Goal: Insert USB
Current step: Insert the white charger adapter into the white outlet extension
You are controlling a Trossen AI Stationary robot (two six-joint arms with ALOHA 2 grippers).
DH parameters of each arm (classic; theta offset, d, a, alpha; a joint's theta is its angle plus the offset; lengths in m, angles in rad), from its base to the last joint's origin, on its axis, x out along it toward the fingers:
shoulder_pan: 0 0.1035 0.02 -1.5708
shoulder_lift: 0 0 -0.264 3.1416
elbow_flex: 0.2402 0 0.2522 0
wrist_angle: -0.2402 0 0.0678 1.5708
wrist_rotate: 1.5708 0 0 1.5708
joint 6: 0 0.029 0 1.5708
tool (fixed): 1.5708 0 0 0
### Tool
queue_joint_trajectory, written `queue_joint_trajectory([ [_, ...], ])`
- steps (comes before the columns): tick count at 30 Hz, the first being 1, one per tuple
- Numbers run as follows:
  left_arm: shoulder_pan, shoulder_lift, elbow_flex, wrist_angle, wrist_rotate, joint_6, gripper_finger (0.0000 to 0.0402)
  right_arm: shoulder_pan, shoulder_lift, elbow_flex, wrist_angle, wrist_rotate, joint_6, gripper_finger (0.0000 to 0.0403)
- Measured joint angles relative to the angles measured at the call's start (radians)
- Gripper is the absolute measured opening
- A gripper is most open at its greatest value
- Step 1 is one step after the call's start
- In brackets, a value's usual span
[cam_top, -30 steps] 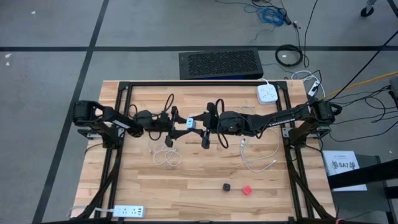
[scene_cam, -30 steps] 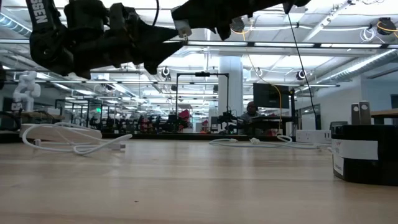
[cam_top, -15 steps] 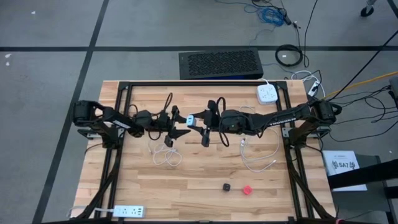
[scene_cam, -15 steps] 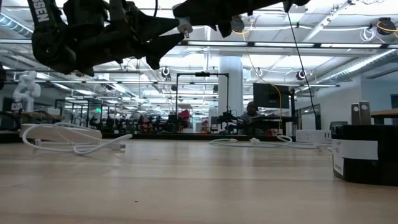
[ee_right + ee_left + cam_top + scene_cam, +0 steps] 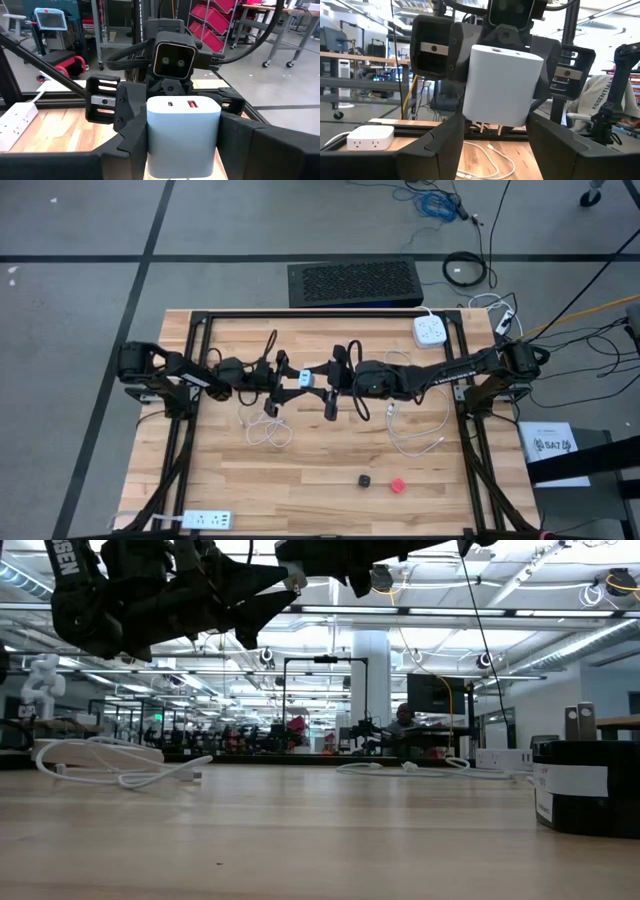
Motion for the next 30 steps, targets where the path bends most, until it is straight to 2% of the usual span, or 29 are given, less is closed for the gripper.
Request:
queue_joint_trajectory([
  [14,-0.002,0.000,0.000,0.016,0.047,-0.012,0.0215,0.003,0.000,0.000,-0.021,-0.004,0.008,0.0157],
  [30,-0.003,-0.002,0.007,0.008,0.035,-0.058,0.0205,0.002,0.000,-0.002,-0.037,0.002,0.010,0.0157],
])
